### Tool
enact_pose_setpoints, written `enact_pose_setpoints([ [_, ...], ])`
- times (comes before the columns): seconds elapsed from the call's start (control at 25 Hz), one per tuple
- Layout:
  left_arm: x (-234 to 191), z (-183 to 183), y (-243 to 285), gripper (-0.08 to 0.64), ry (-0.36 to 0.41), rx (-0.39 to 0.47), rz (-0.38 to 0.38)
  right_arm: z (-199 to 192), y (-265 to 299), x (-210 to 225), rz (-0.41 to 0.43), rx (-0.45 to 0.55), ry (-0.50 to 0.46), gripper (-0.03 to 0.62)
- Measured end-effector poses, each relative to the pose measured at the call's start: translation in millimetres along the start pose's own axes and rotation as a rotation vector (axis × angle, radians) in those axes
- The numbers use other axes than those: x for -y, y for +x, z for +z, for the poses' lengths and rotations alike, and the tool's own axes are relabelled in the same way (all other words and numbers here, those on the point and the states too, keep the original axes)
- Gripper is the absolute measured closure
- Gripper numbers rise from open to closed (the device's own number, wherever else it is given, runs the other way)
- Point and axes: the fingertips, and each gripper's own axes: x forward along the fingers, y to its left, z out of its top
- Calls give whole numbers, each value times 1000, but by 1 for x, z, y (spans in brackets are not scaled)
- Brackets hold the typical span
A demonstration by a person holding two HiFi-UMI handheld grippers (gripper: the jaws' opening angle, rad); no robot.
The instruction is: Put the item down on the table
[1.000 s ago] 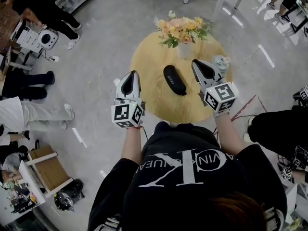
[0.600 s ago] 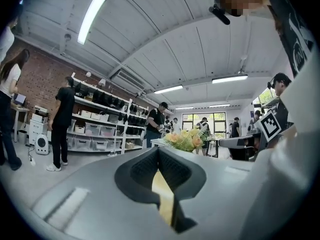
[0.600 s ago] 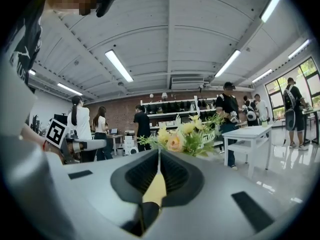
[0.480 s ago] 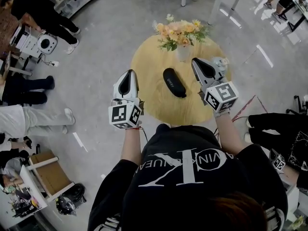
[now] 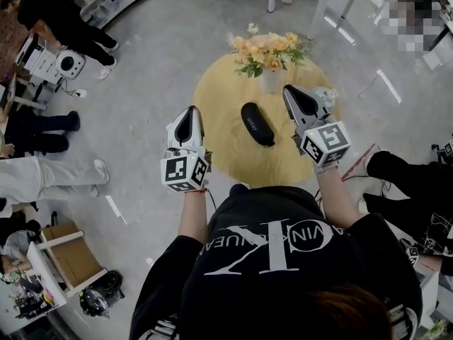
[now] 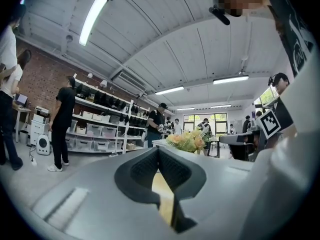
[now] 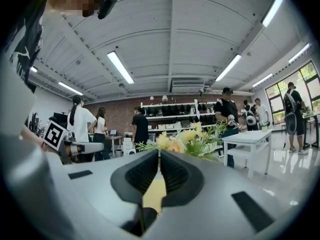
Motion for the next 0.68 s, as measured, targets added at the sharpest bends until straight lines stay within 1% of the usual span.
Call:
enact_pose_setpoints([
  [0.68, -8, -4, -5, 549, -4, -17, 19, -5, 2, 0, -12, -10, 9, 568],
])
